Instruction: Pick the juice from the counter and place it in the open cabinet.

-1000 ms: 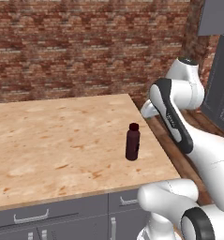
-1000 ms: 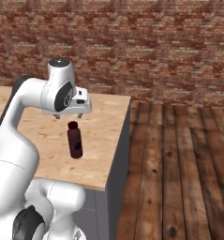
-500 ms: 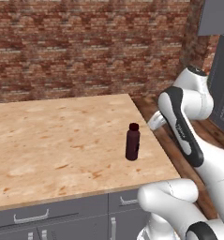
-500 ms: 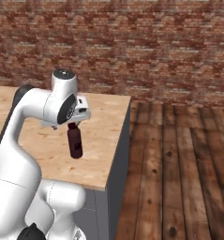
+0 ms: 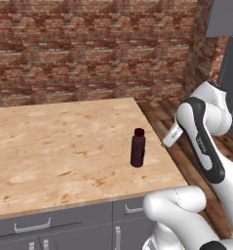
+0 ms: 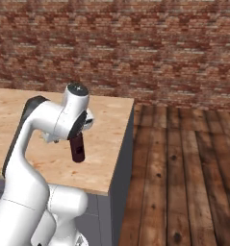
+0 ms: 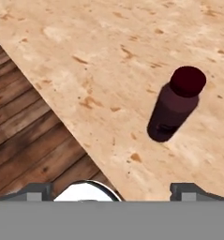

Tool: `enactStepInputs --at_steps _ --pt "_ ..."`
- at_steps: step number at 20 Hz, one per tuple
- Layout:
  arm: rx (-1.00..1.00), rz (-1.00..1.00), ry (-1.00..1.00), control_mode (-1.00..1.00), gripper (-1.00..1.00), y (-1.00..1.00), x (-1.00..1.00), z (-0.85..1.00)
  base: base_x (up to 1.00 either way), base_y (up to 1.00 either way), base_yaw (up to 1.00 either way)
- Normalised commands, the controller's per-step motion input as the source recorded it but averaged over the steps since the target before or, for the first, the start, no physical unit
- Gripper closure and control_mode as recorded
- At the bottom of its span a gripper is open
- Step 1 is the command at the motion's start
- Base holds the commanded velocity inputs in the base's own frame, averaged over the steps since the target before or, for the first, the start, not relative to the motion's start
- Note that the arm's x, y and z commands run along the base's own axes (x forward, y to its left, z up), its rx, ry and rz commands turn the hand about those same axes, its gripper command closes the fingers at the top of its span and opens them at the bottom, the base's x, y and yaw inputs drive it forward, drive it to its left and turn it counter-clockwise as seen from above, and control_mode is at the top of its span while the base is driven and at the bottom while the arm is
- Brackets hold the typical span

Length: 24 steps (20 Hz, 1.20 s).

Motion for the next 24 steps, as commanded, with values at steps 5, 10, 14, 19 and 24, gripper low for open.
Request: enactStepInputs --at_steps 5,10,14,19,24 --pt "0.10 0.26 -0.12 -1.00 -1.00 -0.06 -0.02 -0.18 0.00 0.00 0.00" --pt "0.10 0.23 -0.15 -1.00 -1.00 -0.01 0.00 -0.12 0.00 0.00 0.00" --pt "0.11 0.18 -0.14 -1.00 -1.00 -0.06 0.00 -0.02 0.00 0.00 0.00" --pt "0.12 0.13 -0.13 -1.00 -1.00 -0.06 0.00 -0.07 0.00 0.00 0.00" --pt "0.13 0.09 -0.09 -1.00 -1.00 0.00 0.00 -0.12 0.00 0.00 0.00"
